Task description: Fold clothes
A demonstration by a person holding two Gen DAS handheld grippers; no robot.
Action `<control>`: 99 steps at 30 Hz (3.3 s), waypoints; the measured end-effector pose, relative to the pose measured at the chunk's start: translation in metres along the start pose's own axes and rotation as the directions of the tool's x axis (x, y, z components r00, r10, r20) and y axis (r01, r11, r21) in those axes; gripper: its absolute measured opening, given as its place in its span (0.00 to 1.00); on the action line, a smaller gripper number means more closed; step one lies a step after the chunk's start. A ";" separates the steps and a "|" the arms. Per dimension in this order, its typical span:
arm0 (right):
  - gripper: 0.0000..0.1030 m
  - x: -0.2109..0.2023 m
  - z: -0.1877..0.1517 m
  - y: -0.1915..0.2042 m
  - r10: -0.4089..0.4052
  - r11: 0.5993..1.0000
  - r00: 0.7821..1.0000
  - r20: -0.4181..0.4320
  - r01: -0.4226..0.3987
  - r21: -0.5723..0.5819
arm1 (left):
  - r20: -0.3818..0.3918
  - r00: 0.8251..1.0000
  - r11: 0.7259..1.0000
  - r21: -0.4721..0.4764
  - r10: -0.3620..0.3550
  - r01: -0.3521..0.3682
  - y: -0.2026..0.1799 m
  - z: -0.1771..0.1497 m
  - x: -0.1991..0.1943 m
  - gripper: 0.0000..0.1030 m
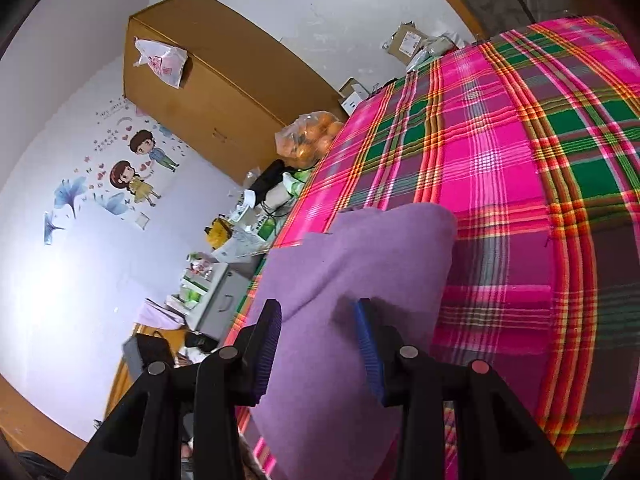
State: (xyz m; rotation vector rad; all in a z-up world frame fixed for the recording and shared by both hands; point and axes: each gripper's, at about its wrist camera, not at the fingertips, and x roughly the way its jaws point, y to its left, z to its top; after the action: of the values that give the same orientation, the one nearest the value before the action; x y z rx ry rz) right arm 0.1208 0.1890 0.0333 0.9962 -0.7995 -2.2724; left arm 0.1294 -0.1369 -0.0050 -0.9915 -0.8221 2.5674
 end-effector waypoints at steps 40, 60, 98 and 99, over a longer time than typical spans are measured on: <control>0.21 0.037 0.034 0.000 -0.282 0.924 0.958 0.054 0.286 -0.254 | -0.021 0.993 0.964 0.241 0.117 -0.109 -0.044 0.051 0.058 0.11; 0.30 0.038 -0.047 0.058 -0.311 0.795 0.949 -0.053 0.229 -0.562 | 0.012 0.987 0.925 0.348 0.158 -0.152 -0.055 -0.011 0.019 0.15; 0.30 0.045 -0.043 0.061 -0.388 0.758 0.921 0.025 0.335 -0.559 | 0.026 0.983 0.924 0.336 0.184 -0.182 -0.056 -0.016 0.019 0.15; 0.30 0.041 -0.047 0.060 -0.384 0.759 0.923 0.028 0.333 -0.560 | 0.022 0.979 0.922 0.334 0.201 -0.196 -0.058 -0.015 0.020 0.15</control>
State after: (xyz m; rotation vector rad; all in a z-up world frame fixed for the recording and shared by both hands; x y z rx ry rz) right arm 0.1465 0.1066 0.0302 1.0094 0.1356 -2.5277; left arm 0.1272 -0.0755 0.0097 -1.0248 -0.2718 2.7397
